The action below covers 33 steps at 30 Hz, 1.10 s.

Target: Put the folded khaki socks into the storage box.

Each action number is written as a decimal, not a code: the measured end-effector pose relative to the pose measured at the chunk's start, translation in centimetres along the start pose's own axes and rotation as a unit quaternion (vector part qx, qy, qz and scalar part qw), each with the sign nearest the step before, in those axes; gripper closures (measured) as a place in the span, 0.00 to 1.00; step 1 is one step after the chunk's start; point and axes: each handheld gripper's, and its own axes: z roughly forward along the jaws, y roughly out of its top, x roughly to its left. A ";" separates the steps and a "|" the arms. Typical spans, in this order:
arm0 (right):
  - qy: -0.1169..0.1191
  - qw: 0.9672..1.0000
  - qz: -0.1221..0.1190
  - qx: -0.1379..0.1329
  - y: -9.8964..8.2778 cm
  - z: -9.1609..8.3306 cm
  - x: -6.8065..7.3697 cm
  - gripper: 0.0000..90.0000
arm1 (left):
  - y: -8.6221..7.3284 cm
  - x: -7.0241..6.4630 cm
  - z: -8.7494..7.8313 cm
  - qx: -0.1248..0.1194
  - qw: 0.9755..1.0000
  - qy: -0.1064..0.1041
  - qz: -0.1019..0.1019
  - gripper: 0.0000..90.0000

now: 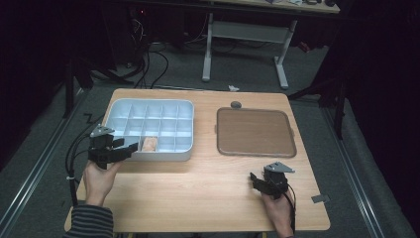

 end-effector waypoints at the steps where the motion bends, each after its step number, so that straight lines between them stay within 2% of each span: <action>1: 0.000 1.000 0.000 0.000 0.0 0.0 0.0 0.43 | -0.1 0.0 -0.1 -0.001 1.000 -0.001 0.000 0.43; 18: 0.000 1.000 0.000 0.000 0.0 0.0 0.0 0.43 | -2.1 -0.8 -0.8 -0.009 1.000 -0.016 -0.005 0.41; 24: 0.000 1.000 0.000 0.000 0.0 0.0 0.0 0.43 | -2.4 -1.1 -0.6 -0.001 1.000 -0.019 0.000 0.41; 33: 0.000 1.000 0.000 0.000 0.0 0.0 0.0 0.43 | -3.1 -1.9 -0.2 -0.001 0.999 -0.039 0.008 0.40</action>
